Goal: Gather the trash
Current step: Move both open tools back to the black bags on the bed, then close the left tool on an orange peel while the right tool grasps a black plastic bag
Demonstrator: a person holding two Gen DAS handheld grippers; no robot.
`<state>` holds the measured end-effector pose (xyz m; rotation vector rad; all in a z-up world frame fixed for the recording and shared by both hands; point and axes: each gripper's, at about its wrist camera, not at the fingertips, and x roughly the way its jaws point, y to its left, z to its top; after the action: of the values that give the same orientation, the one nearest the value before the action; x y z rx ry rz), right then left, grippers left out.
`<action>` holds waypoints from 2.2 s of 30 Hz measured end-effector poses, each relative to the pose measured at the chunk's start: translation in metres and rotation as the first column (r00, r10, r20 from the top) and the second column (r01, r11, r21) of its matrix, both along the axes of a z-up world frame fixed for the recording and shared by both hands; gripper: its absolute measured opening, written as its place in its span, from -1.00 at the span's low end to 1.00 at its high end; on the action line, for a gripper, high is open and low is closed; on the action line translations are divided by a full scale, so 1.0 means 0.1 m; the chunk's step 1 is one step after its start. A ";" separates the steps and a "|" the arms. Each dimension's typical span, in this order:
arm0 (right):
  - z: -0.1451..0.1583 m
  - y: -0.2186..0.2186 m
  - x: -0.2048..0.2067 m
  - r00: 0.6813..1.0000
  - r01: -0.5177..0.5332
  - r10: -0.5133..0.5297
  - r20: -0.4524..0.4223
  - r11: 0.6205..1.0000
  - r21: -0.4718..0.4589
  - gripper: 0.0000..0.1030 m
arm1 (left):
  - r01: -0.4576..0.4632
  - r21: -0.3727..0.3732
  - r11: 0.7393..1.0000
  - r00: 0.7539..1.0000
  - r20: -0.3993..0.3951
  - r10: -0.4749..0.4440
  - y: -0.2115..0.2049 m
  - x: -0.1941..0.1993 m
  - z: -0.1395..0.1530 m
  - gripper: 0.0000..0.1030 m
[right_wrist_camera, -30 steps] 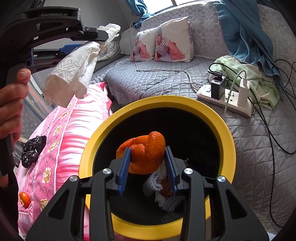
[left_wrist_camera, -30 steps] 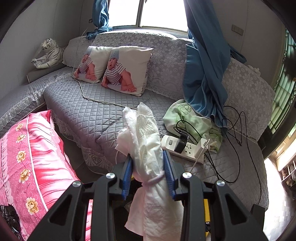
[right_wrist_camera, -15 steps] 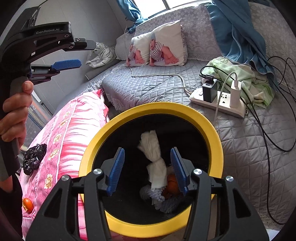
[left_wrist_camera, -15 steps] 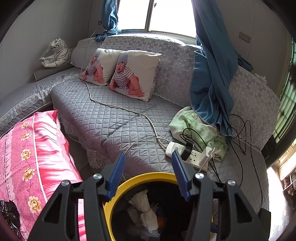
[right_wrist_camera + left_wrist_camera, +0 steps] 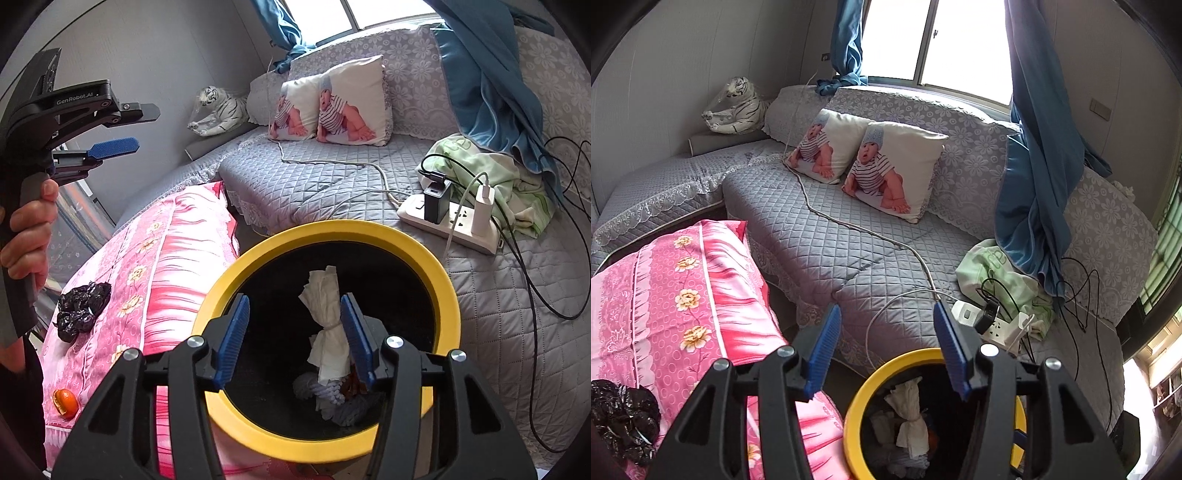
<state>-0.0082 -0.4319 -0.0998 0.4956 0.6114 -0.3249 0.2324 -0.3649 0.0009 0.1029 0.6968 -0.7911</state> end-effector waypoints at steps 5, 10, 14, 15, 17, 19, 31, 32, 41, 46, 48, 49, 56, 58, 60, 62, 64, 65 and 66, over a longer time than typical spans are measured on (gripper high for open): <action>0.09 0.23 0.19 0.997 -0.072 0.072 0.011 0.997 -0.018 -0.05 | -0.081 -0.021 0.996 0.997 0.015 0.082 0.65 0.13 0.08 -0.03; 0.18 0.53 0.45 0.987 -0.163 0.163 0.005 0.986 -0.041 -0.05 | -0.183 -0.033 0.983 0.983 0.031 0.184 1.43 0.30 0.13 -0.03; 0.23 0.77 0.70 0.971 -0.237 0.237 0.002 0.971 -0.043 -0.05 | -0.274 -0.030 0.961 0.960 0.054 0.275 2.10 0.40 0.17 -0.03; 0.25 0.84 0.77 0.966 -0.257 0.258 0.003 0.965 -0.042 -0.05 | -0.295 -0.023 0.955 0.953 0.062 0.296 2.24 0.42 0.16 -0.03; 0.29 0.98 0.89 0.956 -0.295 0.295 0.002 0.955 -0.045 -0.05 | -0.336 -0.001 0.942 0.939 0.076 0.335 2.53 0.44 0.12 -0.03; 0.32 1.13 1.01 0.943 -0.333 0.333 0.000 0.942 -0.047 -0.05 | -0.370 0.022 0.929 0.927 0.078 0.368 2.82 0.44 0.05 -0.03; 0.26 2.04 1.69 0.810 -0.584 0.584 -0.059 0.812 0.011 -0.05 | -0.415 0.103 0.904 0.909 0.016 0.416 3.83 -0.08 -0.56 -0.03; 0.25 2.12 1.74 0.796 -0.602 0.601 -0.065 0.799 0.018 -0.05 | -0.409 0.104 0.907 0.912 0.000 0.411 3.86 -0.14 -0.62 -0.03; 0.29 2.73 2.17 0.695 -0.710 0.707 -0.131 0.704 0.027 -0.05 | -0.245 0.142 0.959 0.961 -0.092 0.260 3.73 -0.65 -1.04 -0.03; 0.26 2.99 2.37 0.650 -0.748 0.740 -0.173 0.663 0.030 -0.05 | -0.172 0.172 0.970 0.972 -0.133 0.196 3.59 -0.81 -1.25 -0.03; 0.24 3.07 2.43 0.639 -0.756 0.744 -0.195 0.655 0.023 -0.05 | -0.154 0.167 0.974 0.973 -0.145 0.179 3.58 -0.84 -1.29 -0.03; 0.22 3.11 2.46 0.634 -0.759 0.746 -0.205 0.651 0.023 -0.05 | -0.146 0.164 0.976 0.974 -0.150 0.171 3.57 -0.84 -1.30 -0.03; 0.09 3.28 2.64 0.616 -0.768 0.748 -0.248 0.640 0.022 0.01 | -0.088 0.179 0.980 0.978 -0.173 0.119 3.47 -0.88 -1.44 -0.01; 0.04 3.31 2.67 0.615 -0.768 0.745 -0.259 0.640 0.018 0.02 | -0.078 0.175 0.982 0.978 -0.179 0.109 3.44 -0.88 -1.45 -0.01; -0.01 3.33 2.71 0.613 -0.767 0.743 -0.270 0.641 0.022 0.01 | -0.066 0.176 0.982 0.977 -0.187 0.099 3.39 -0.87 -1.49 -0.01; -0.06 3.34 2.75 0.613 -0.765 0.738 -0.283 0.644 0.022 0.01 | -0.060 0.191 0.980 0.977 -0.188 0.097 3.33 -0.86 -1.54 -0.01; -0.11 3.35 2.78 0.609 -0.766 0.736 -0.295 0.642 0.020 -0.02 | -0.052 0.195 0.979 0.976 -0.198 0.091 3.29 -0.84 -1.58 -0.01; -0.13 3.35 2.80 0.609 -0.766 0.734 -0.301 0.643 0.018 -0.09 | -0.047 0.195 0.980 0.976 -0.198 0.087 3.26 -0.84 -1.60 -0.01; -0.14 3.35 2.81 0.609 -0.765 0.732 -0.305 0.644 0.016 -0.13 | -0.044 0.198 0.979 0.977 -0.196 0.084 3.24 -0.83 -1.60 -0.01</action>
<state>0.2726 -0.0970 -0.1141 0.0335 1.0257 0.3958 0.1490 -0.0409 -0.1592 0.1755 0.9670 -0.6757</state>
